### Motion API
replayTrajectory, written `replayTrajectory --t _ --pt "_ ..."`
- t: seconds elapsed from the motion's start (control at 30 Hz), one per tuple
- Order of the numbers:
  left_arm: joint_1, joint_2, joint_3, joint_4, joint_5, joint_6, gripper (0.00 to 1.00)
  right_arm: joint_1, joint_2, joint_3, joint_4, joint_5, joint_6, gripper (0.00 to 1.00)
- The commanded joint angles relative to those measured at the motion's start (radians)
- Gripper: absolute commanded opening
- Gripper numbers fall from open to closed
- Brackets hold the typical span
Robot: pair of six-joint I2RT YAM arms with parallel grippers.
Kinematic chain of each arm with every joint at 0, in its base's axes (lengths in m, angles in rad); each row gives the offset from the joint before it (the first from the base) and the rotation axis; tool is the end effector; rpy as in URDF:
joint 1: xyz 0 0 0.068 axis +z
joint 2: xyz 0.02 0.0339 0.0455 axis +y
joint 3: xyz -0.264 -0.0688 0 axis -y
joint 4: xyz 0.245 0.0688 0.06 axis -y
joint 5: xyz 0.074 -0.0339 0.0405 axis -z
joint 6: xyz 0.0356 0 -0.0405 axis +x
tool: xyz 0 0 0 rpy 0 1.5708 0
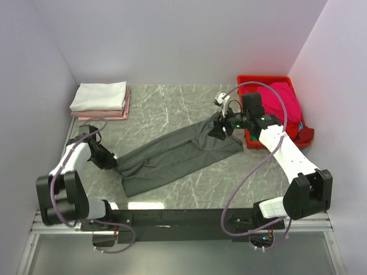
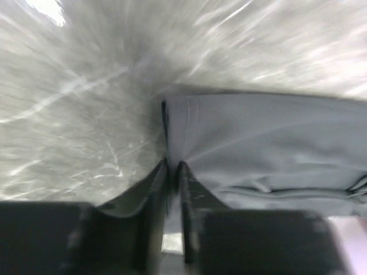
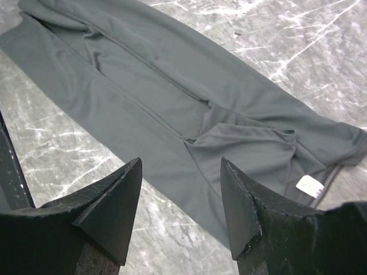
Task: Fold and stack the t-shirts
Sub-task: Fold the tshirt
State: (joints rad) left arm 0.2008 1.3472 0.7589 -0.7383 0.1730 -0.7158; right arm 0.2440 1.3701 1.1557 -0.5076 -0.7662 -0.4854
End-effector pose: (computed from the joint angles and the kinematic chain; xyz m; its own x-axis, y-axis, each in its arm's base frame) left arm 0.2216 0.0389 0.1790 -0.6153 -0.7849 -0.0728 -0.7414 0.6076 -0.2847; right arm 0.2796 0.0951 0.3128 -0.2504 -0.4088 -0.8776 -0.8998 0.4328 0.0552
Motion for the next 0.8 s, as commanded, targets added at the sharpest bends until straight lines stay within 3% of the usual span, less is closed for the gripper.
replayTrajectory --t 0.0,0.13,0.17,0.2,0.3,0.33,0.37,0.4,0.43,0.5,0.57,0.63,0.73,0.77 --pt "0.009 -0.161 0.1 -0.027 -0.13 0.035 0.22 -0.005 -0.071 0.007 -0.031 0.021 -0.041 0.64" --pt "0.011 -0.281 0.184 0.0 -0.243 0.107 0.38 -0.005 -0.092 -0.01 -0.035 0.025 -0.047 0.64" --pt "0.011 -0.304 0.191 0.022 -0.213 0.131 0.43 -0.005 -0.091 -0.007 -0.042 0.025 -0.051 0.64" --pt "0.012 -0.347 0.195 0.072 -0.192 0.174 0.61 -0.005 -0.091 -0.004 -0.054 0.025 -0.053 0.64" --pt "0.009 -0.39 0.207 0.161 -0.03 0.232 0.78 -0.005 -0.103 0.009 -0.072 0.027 -0.058 0.64" --pt "0.005 -0.39 0.189 0.279 0.052 0.242 0.85 -0.003 -0.111 0.009 -0.072 0.031 -0.058 0.64" --pt "-0.004 -0.382 0.181 0.339 0.124 0.248 0.98 -0.005 -0.118 0.007 -0.072 0.036 -0.055 0.64" --pt "-0.021 -0.337 0.175 0.412 0.275 0.262 0.99 -0.008 -0.14 0.004 -0.062 0.036 -0.05 0.64" --pt "-0.085 -0.301 0.183 0.516 0.317 0.266 1.0 -0.009 -0.152 -0.005 -0.054 0.038 -0.032 0.64" --pt "-0.191 -0.15 0.236 0.562 0.329 0.365 0.99 -0.02 -0.19 -0.014 -0.023 0.031 -0.004 0.65" --pt "-0.355 -0.019 0.389 0.515 0.298 0.458 0.99 -0.058 -0.21 -0.017 -0.023 0.016 0.027 0.66" --pt "-0.434 0.2 0.582 0.452 0.29 0.608 0.99 -0.113 -0.212 -0.019 -0.045 -0.033 0.028 0.66" --pt "-0.561 0.479 0.837 0.315 0.272 0.777 0.87 -0.172 -0.224 -0.054 -0.048 -0.088 0.024 0.67" --pt "-0.581 0.542 0.894 0.291 0.27 0.806 0.78 -0.181 -0.233 -0.065 -0.045 -0.094 0.022 0.67"
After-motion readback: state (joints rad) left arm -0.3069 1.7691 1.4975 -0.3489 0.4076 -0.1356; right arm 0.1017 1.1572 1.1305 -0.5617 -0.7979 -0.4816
